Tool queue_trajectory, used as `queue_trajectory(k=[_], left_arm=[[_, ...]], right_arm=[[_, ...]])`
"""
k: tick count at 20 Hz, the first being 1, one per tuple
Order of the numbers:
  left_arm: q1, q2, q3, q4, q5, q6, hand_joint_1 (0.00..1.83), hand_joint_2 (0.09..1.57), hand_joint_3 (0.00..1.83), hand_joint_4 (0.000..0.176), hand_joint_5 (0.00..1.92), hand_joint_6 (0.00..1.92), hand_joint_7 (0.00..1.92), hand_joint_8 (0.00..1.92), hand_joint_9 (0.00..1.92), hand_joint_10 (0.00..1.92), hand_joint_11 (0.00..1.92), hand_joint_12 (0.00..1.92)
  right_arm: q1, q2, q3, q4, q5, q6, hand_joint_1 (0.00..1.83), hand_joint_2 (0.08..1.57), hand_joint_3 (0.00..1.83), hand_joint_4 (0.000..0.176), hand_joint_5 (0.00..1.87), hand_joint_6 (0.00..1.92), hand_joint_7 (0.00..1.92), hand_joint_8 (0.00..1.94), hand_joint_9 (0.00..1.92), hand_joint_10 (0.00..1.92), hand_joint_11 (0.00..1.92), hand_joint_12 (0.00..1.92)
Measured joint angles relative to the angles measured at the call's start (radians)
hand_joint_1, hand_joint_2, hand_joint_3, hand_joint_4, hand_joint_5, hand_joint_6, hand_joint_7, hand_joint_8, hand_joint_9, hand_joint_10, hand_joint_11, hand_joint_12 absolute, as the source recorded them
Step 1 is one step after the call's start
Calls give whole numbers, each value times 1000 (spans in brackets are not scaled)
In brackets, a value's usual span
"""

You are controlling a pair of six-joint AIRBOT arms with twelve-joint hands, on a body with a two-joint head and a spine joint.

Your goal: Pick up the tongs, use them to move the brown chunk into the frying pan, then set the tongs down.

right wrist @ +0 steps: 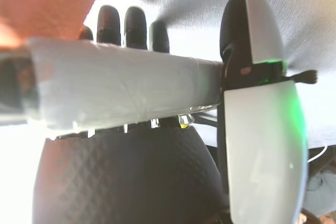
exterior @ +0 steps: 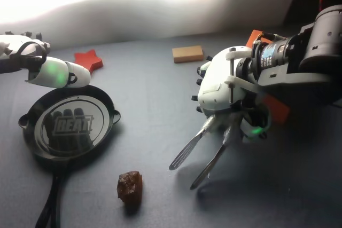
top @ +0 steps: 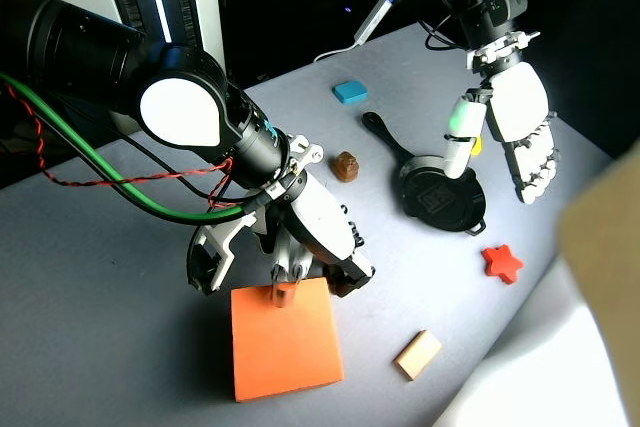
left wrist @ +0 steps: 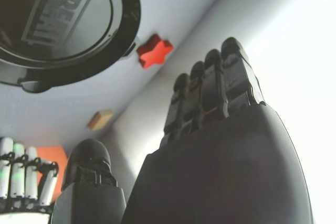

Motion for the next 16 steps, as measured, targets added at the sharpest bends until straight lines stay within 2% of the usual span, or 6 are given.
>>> queue_trajectory(k=[5,6,7,10,13,16], left_arm=[[-5,0,0,1,0,0,0,1109,0,0,6,2,2,1,1,1,0,0],[-5,0,0,1,1,0,0,1106,0,0,20,8,9,4,11,5,1,0],[-5,0,0,1,1,0,0,1108,0,0,21,8,10,4,13,5,5,2],[-5,0,0,1,1,0,0,1104,0,0,0,0,0,0,0,0,0,0],[-5,0,0,1,1,0,0,1112,2,0,9,4,8,2,12,4,6,3],[-5,0,0,0,2,0,0,1105,0,0,10,4,6,1,6,1,3,2]], right_arm=[[29,1,0,0,-8,20,946,1190,24,0,976,52,1000,21,899,118,381,1272],[46,2,0,0,-12,38,1042,1175,28,0,879,943,1035,17,947,115,421,1289],[50,3,0,0,-14,51,1057,1201,16,0,811,1197,1039,12,951,111,413,1313],[67,11,0,0,-27,116,1056,1224,6,0,774,1290,1039,8,947,106,396,1330],[93,22,-12,-1,-47,166,932,1209,0,0,822,451,1005,3,924,79,384,1303],[110,22,-16,1,-87,229,936,1197,0,0,908,203,988,2,917,57,382,1290]])
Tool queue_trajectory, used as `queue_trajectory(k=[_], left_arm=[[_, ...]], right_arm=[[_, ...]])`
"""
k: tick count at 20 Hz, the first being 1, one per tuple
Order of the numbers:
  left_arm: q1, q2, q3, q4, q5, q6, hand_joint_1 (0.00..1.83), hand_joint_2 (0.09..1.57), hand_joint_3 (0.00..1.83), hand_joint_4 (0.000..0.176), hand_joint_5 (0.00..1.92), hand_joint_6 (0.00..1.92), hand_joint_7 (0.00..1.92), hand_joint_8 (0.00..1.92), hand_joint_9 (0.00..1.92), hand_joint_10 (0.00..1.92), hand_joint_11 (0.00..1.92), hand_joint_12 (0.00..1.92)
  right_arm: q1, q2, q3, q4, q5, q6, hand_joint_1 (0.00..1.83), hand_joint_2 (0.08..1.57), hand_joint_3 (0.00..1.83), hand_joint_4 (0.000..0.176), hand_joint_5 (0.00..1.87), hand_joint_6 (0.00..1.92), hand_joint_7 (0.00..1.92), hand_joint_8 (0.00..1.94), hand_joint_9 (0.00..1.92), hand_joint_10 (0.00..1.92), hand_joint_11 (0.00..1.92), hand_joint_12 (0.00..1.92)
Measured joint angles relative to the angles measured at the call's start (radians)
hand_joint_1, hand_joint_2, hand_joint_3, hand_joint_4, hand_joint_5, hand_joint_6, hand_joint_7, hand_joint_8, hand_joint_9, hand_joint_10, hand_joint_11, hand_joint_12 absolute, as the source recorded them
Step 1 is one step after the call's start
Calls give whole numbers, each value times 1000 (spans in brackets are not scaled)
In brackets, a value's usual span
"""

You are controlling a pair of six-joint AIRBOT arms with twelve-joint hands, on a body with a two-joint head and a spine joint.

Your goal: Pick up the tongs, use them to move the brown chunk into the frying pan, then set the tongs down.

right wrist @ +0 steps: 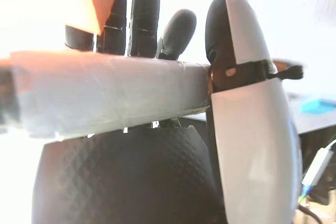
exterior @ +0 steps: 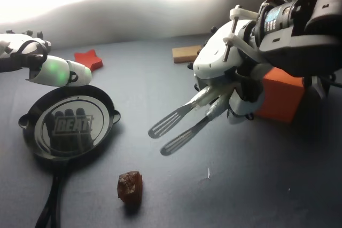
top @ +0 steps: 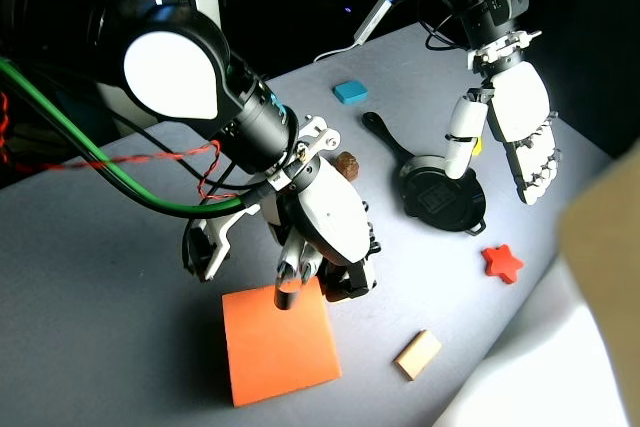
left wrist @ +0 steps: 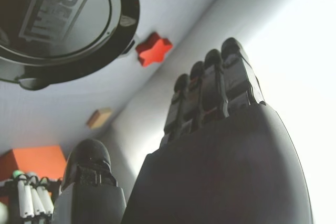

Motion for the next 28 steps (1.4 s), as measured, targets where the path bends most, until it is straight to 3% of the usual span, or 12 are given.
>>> queue_trajectory(k=[8,20,23,28], left_arm=[[0,0,-1,0,-1,8,0,1102,0,0,1,0,1,0,1,0,5,3],[0,-9,2,-1,-9,7,0,1092,0,0,0,0,0,0,0,0,0,0],[0,-8,2,-1,-10,7,0,1101,0,0,0,0,0,0,0,0,0,0],[0,-8,2,-1,-11,7,0,1115,4,0,0,0,0,0,0,0,0,0]], right_arm=[[4,25,-94,-98,-31,20,995,1173,0,0,938,76,959,4,895,30,366,1266],[-8,-37,-106,-228,-115,265,990,1168,0,0,906,24,905,4,851,7,263,1352],[-20,-30,-166,-342,-148,422,991,1170,0,0,906,20,912,5,860,10,284,1334],[-20,2,-270,-351,-191,512,952,1178,1,0,869,0,872,0,820,0,206,1377]])
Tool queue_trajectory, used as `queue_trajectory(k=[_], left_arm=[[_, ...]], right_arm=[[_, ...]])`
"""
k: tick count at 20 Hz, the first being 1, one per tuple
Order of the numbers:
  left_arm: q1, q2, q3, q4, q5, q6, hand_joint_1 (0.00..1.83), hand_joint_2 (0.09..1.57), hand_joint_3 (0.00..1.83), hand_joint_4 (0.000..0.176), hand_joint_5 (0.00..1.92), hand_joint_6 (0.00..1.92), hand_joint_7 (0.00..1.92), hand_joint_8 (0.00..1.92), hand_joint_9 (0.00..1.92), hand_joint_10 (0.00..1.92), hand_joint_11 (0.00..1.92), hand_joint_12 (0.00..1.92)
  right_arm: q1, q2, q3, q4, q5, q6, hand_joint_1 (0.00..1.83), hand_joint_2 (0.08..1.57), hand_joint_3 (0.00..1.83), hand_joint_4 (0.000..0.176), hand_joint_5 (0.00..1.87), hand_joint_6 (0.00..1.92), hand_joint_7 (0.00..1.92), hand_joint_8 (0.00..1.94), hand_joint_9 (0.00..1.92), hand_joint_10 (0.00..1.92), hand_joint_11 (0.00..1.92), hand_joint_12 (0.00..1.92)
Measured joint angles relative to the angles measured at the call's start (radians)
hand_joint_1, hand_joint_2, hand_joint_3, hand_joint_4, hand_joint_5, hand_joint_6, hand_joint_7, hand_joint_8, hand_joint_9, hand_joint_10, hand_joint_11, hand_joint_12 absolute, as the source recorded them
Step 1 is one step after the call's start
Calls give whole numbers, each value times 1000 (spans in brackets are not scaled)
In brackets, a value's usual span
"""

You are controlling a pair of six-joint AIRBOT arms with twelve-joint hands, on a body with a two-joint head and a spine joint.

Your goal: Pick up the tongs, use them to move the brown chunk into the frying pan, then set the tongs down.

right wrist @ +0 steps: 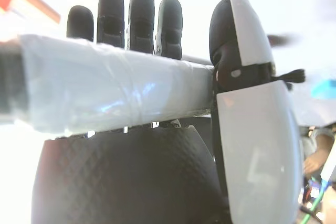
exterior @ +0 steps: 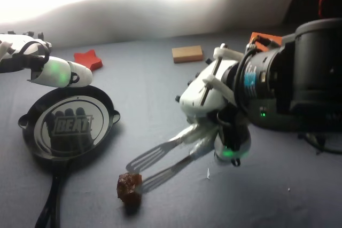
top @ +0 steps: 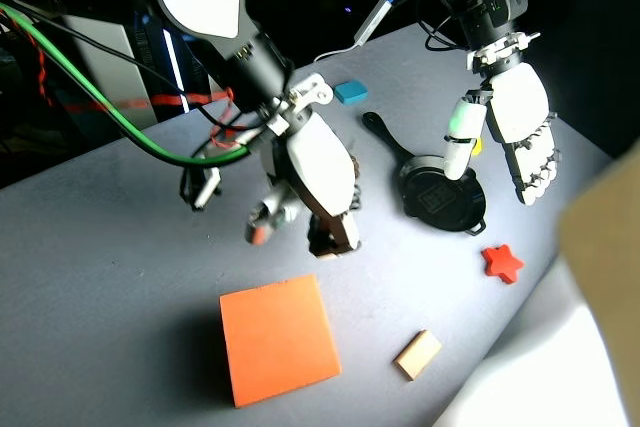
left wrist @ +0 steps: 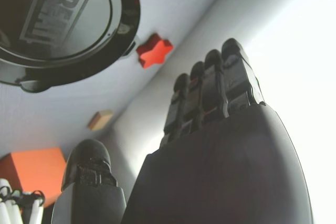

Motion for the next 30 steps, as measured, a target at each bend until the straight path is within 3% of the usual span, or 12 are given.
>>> queue_trajectory(k=[2,4,7,17,24,30], left_arm=[[0,0,0,0,1,-2,0,1117,5,0,0,0,4,2,6,2,1,0],[1,0,1,0,-1,-11,0,1107,0,0,0,0,3,1,6,2,3,2],[2,0,6,-1,-3,-14,0,1117,3,0,0,0,14,3,16,4,0,0],[5,-3,16,-4,-12,-30,0,1122,6,0,0,0,1,0,1,0,0,0],[-1,-3,24,-6,-13,-29,0,1114,1,0,2,0,0,0,0,0,0,0],[-4,-3,29,-5,-12,-29,0,1121,4,0,0,0,0,0,0,0,0,0]], right_arm=[[0,-1,-18,-6,-5,44,993,1160,0,0,850,1,856,0,807,0,195,1381],[-6,-12,-30,-110,-19,174,1006,1158,0,0,829,0,838,0,796,0,182,1382],[-10,-31,-29,-173,-58,237,981,1162,0,0,802,0,818,0,776,0,150,1402],[-32,-78,-31,-175,-128,315,912,1179,5,0,641,0,666,0,640,0,0,1452],[-61,-96,-27,-223,-149,359,924,1185,7,0,661,10,687,8,656,9,0,1480],[-84,-116,26,-252,-144,368,897,1193,9,0,671,13,688,6,658,11,5,1478]])
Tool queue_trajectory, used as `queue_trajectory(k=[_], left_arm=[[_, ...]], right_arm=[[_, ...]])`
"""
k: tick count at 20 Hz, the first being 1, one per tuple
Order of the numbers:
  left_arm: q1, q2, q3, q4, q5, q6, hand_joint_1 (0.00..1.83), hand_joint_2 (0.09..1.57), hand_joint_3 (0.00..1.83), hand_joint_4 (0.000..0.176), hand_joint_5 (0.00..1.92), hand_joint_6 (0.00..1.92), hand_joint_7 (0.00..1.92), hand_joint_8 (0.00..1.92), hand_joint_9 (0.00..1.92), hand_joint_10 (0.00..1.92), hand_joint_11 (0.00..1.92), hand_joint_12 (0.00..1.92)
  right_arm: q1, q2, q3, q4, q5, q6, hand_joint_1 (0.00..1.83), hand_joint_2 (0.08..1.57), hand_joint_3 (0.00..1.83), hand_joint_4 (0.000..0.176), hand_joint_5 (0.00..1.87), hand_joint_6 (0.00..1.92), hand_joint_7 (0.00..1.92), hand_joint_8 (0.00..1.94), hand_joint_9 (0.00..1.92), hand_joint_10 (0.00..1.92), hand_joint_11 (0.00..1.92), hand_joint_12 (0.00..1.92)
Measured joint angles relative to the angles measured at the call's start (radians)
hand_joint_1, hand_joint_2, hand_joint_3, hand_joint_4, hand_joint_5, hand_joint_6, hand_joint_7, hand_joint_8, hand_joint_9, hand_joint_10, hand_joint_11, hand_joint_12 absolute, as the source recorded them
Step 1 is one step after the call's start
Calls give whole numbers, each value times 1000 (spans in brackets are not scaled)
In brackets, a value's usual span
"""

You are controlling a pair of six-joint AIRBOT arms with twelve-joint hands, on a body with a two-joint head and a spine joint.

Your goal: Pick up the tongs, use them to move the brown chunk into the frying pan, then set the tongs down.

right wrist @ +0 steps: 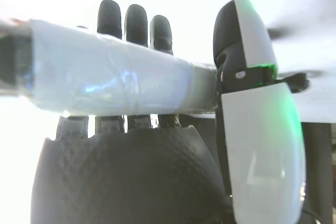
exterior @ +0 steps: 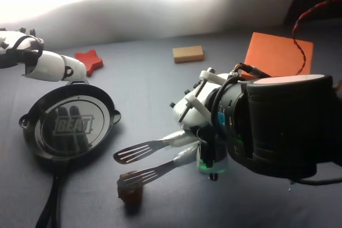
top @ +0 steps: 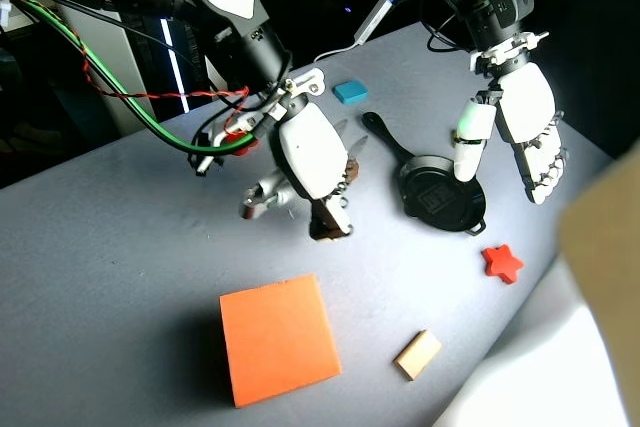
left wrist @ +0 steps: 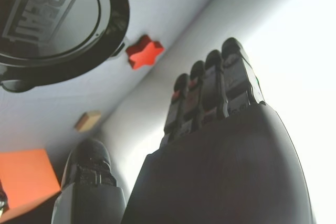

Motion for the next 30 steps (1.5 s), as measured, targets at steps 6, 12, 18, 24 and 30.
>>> queue_trajectory(k=[6,12,18,24,30], left_arm=[[-2,-1,0,0,3,0,0,1117,1,0,1,0,13,4,11,4,0,0],[-3,-1,-2,0,2,1,0,1120,1,0,0,0,0,0,0,0,0,0],[-5,-1,-3,0,3,3,0,1116,0,0,0,0,4,2,9,4,0,0],[-7,-1,-3,0,3,4,0,1126,3,0,26,9,35,11,28,9,15,8],[-7,-1,-3,0,0,4,0,1125,2,0,6,2,28,5,24,5,10,5]], right_arm=[[-15,-12,18,-18,10,2,912,1186,4,0,681,17,700,8,666,15,12,1478],[-26,-12,18,-11,5,0,933,1184,3,0,678,14,697,4,655,10,3,1471],[-46,-17,16,-27,8,-11,905,1189,4,0,681,15,701,5,660,13,5,1473],[-48,-41,35,-55,9,-13,902,1187,3,0,677,12,697,2,658,12,16,1456],[-42,-41,39,-41,8,-47,885,1196,6,0,672,8,683,0,645,7,0,1467]])
